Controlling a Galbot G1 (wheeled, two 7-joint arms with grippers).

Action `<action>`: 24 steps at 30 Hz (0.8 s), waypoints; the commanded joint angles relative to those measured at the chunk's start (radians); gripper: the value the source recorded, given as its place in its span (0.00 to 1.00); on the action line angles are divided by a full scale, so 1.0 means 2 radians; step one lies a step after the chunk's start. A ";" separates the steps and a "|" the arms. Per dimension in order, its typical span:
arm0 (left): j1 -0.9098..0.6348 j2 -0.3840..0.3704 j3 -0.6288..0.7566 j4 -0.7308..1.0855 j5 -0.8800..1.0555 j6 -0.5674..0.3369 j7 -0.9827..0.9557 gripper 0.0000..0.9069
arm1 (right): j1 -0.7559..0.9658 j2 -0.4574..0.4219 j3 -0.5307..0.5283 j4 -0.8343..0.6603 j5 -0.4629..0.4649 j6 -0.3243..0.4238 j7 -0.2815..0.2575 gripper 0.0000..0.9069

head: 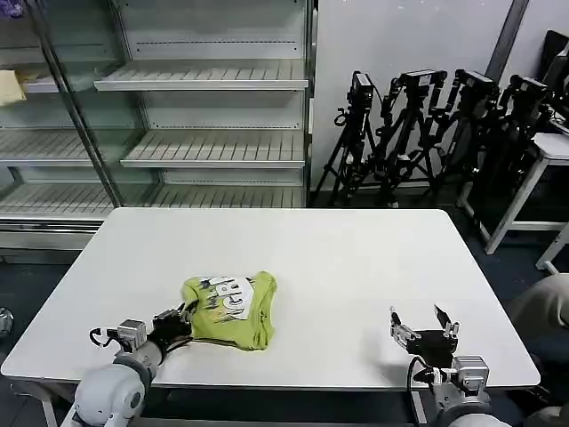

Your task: Fold and organize the clothes.

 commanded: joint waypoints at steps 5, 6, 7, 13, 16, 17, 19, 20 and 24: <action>0.004 0.172 -0.162 0.041 0.086 -0.043 0.092 0.02 | 0.006 0.002 -0.006 0.002 -0.004 0.005 -0.002 1.00; 0.007 0.189 -0.173 0.045 0.086 -0.044 0.097 0.02 | 0.009 0.004 -0.009 0.001 -0.007 0.006 -0.003 1.00; 0.017 0.221 -0.201 0.057 0.084 -0.056 0.109 0.02 | 0.015 0.007 -0.017 -0.002 -0.011 0.008 -0.004 1.00; 0.086 0.299 -0.327 0.065 0.071 -0.062 0.140 0.02 | 0.034 0.020 -0.053 -0.016 -0.035 0.024 -0.005 1.00; 0.108 0.286 -0.348 0.003 0.051 -0.049 0.138 0.02 | 0.041 0.027 -0.067 -0.021 -0.038 0.024 -0.005 1.00; 0.109 0.274 -0.343 -0.030 0.047 -0.040 0.134 0.02 | 0.044 0.029 -0.070 -0.025 -0.040 0.025 -0.005 1.00; 0.106 0.237 -0.303 -0.087 0.042 -0.017 0.113 0.02 | 0.044 0.028 -0.071 -0.027 -0.041 0.025 -0.005 1.00; 0.104 0.213 -0.277 -0.129 0.044 -0.009 0.096 0.02 | 0.044 0.026 -0.069 -0.027 -0.040 0.025 -0.005 1.00; 0.097 0.097 -0.047 -0.220 0.117 0.003 -0.004 0.02 | 0.034 0.021 -0.052 -0.023 -0.039 0.025 -0.006 1.00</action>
